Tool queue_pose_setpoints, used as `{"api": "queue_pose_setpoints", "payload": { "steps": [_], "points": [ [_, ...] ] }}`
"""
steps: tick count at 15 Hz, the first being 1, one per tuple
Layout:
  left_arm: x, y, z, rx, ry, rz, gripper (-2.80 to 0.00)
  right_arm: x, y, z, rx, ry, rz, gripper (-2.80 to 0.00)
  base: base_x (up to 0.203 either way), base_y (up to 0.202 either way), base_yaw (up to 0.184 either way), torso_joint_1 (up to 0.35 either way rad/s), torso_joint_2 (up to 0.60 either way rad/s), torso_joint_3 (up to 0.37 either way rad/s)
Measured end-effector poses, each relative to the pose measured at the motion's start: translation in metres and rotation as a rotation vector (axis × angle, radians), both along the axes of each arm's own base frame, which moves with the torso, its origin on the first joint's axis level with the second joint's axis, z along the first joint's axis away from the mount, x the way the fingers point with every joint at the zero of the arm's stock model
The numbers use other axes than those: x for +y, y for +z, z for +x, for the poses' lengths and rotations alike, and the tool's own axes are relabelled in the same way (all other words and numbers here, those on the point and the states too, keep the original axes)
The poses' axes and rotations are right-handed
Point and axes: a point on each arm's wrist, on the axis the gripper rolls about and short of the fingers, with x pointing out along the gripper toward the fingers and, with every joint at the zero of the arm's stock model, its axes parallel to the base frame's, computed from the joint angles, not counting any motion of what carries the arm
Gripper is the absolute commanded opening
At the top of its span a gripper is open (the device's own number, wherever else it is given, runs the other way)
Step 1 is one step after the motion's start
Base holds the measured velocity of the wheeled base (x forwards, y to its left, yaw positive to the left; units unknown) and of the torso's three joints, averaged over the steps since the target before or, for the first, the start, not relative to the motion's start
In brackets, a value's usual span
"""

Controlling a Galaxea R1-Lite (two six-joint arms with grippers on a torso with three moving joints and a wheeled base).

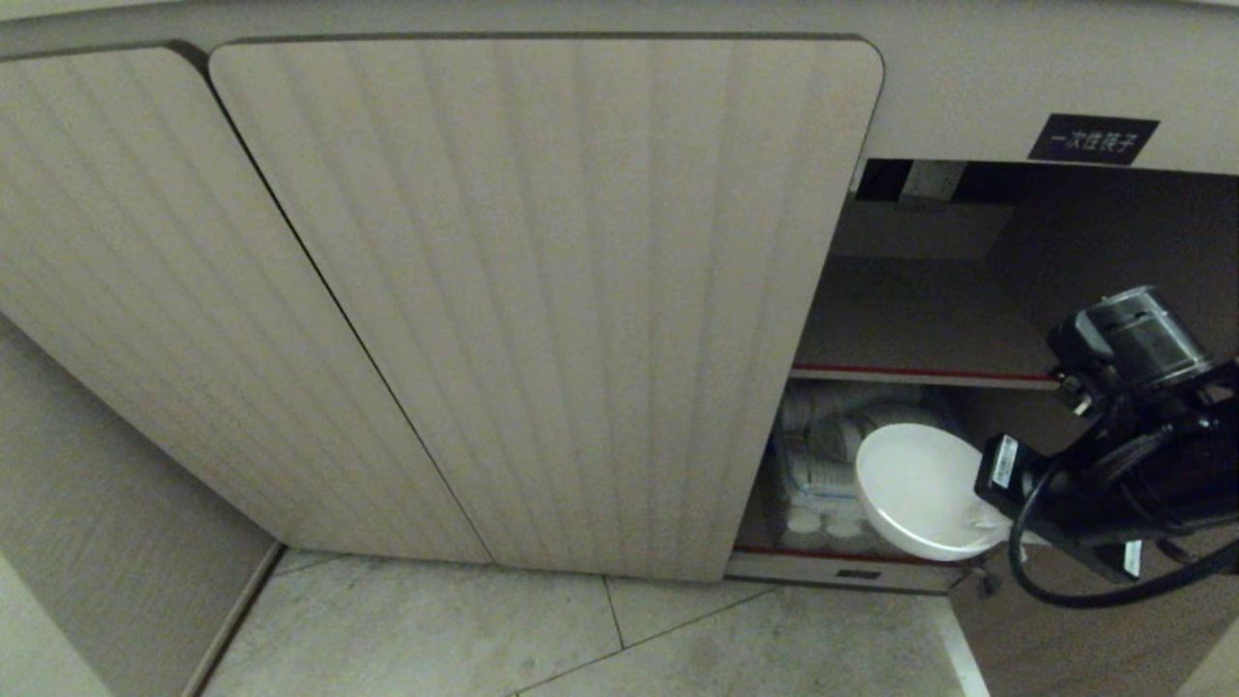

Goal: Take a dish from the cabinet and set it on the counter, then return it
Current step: Put it back into the cabinet

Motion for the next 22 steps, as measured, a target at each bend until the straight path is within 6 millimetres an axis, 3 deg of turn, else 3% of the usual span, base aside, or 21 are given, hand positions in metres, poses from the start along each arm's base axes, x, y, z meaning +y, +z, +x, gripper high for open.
{"api": "queue_pose_setpoints", "payload": {
  "steps": [22],
  "points": [
    [0.000,0.000,0.000,0.001,0.000,0.000,-2.80,-0.002,0.011,0.005,-0.119,-0.253,0.095,-2.80,0.000,0.000,0.000,0.000,0.00,0.000]
  ]
}}
